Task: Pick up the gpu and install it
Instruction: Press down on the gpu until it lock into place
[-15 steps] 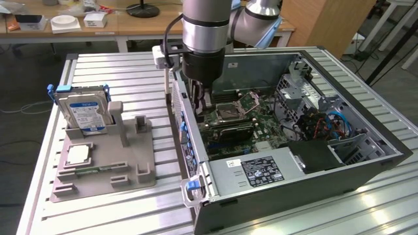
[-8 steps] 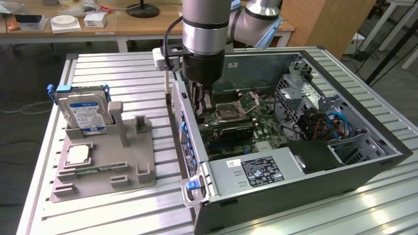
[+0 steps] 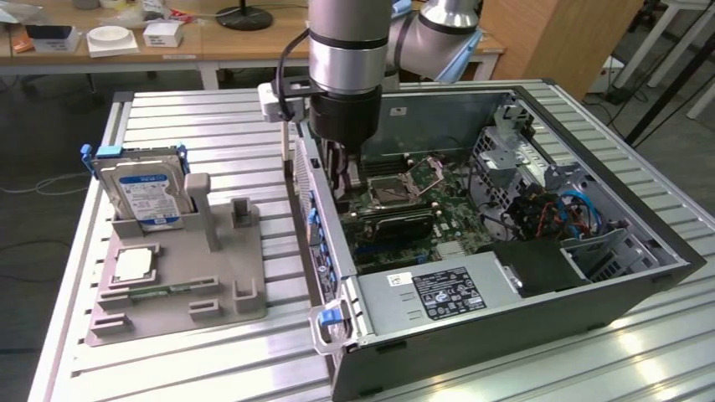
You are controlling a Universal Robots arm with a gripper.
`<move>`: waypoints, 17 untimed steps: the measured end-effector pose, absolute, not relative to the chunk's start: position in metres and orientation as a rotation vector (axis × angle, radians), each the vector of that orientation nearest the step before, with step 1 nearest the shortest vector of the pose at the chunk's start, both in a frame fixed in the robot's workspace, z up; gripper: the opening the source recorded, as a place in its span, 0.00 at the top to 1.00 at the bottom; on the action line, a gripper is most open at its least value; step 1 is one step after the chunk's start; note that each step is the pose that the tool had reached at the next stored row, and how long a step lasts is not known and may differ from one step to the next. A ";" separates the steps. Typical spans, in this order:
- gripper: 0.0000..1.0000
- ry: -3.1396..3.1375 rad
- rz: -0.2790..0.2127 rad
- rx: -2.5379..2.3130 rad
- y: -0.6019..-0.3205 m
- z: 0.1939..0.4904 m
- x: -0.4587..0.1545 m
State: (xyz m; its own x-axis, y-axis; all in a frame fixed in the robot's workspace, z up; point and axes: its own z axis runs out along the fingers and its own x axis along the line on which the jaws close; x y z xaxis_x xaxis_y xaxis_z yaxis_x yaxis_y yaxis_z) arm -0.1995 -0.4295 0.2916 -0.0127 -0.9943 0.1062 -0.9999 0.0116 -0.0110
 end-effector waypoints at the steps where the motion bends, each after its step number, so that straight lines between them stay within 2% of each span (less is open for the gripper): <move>1: 0.89 -2.185 0.127 2.158 -0.430 0.292 -0.200; 17: 0.89 -2.172 0.128 2.172 -0.431 0.289 -0.169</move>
State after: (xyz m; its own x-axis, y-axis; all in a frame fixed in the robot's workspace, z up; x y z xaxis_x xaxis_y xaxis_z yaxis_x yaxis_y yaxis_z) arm -0.1691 -0.4308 0.2885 -0.0005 -0.9943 0.1066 -0.9999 -0.0007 -0.0110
